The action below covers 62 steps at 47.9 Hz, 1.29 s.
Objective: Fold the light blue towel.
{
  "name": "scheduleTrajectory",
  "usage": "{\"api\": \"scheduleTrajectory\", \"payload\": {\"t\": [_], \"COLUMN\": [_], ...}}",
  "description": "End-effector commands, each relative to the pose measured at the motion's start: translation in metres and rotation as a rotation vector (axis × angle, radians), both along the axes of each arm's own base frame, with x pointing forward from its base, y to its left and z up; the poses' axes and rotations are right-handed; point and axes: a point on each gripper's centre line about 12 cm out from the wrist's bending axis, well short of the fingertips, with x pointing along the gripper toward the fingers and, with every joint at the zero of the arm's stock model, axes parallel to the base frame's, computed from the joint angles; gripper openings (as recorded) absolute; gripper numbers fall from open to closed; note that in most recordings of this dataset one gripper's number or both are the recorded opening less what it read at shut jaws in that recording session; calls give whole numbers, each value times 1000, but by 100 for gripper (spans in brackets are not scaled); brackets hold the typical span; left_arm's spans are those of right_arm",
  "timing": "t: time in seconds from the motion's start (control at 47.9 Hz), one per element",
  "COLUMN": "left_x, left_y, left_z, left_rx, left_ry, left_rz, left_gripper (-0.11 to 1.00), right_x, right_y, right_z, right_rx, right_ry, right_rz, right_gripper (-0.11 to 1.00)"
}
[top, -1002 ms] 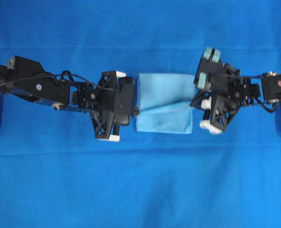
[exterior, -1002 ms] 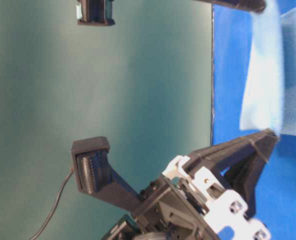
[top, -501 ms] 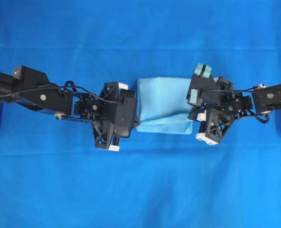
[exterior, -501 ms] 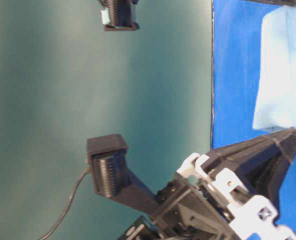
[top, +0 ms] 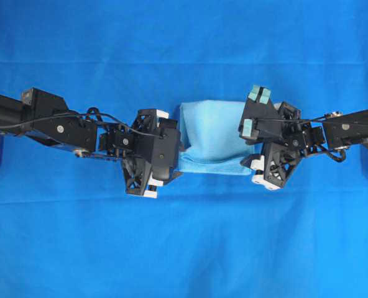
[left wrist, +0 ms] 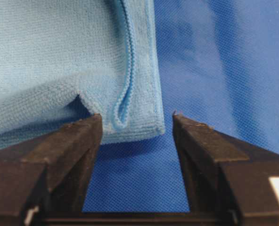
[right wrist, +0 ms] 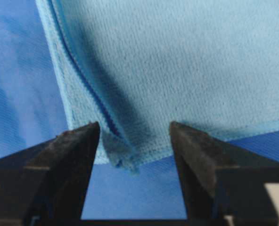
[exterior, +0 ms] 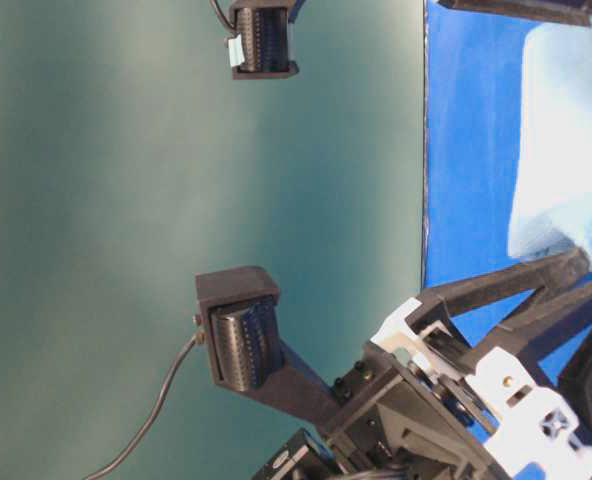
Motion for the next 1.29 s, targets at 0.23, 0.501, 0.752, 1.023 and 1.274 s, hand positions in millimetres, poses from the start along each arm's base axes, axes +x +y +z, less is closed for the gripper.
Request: {"api": "scheduleTrajectory", "payload": {"t": [0.23,0.501,0.752,1.023,1.274], "left_x": [-2,-29,-70,-127,-178], "left_y": [-7,-24,-15,12,19], "left_z": [47,113,153,168,170], "left_rx": [-5,-13,16,20,1], "left_ry": [-77,-168,-287,-401,-493], "left_rz": [-19,-71,-81,-2,33], "left_gripper": [51,51,51,51,51], "right_x": [12,-4,-40,-95,-139], "right_y": [24,38,27,10,-1], "right_z": [50,105,135,171,164], "right_rx": [-12,-28,-101,-165,-210], "right_ry": [-77,-147,-271,-471,-575], "right_rz": [57,94,129,124,113], "right_gripper": [60,59,59,59,59]}}
